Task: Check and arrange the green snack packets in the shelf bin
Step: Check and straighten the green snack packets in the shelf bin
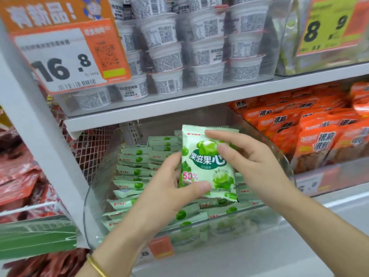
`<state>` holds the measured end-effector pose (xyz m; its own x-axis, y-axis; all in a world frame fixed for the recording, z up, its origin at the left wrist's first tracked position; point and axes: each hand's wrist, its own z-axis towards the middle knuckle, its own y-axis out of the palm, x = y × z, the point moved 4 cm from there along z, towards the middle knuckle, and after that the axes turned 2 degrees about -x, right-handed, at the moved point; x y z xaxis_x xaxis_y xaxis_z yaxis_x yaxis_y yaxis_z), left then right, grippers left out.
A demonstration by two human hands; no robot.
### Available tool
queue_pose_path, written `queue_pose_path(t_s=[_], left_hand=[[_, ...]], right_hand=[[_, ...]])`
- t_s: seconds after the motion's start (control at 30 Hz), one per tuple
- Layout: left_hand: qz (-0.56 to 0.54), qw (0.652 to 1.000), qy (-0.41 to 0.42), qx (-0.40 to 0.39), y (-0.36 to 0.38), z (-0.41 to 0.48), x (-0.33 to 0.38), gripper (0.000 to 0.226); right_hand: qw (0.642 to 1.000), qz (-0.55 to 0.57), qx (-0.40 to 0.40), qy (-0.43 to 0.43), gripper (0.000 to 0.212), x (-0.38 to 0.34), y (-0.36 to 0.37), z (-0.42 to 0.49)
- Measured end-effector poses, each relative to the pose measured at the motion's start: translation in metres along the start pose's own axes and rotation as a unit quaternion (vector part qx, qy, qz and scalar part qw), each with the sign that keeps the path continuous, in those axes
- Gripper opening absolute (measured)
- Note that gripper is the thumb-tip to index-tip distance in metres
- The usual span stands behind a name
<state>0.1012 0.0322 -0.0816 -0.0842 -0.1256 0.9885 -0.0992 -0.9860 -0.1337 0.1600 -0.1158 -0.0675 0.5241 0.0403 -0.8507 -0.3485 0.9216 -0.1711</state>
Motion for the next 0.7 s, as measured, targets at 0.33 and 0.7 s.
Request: queue_pose_path(t_s=[0.33, 0.7], left_hand=[[0.058, 0.997, 0.049, -0.029, 0.004, 0.004, 0.005, 0.066], [0.260, 0.950, 0.138, 0.104, -0.005, -0.001, 0.009, 0.057]], right_hand=[[0.984, 0.141, 0.052, 0.096, 0.022, 0.015, -0.004, 0.003], [0.981, 0.140, 0.089, 0.104, 0.021, 0.013, -0.008, 0.000]])
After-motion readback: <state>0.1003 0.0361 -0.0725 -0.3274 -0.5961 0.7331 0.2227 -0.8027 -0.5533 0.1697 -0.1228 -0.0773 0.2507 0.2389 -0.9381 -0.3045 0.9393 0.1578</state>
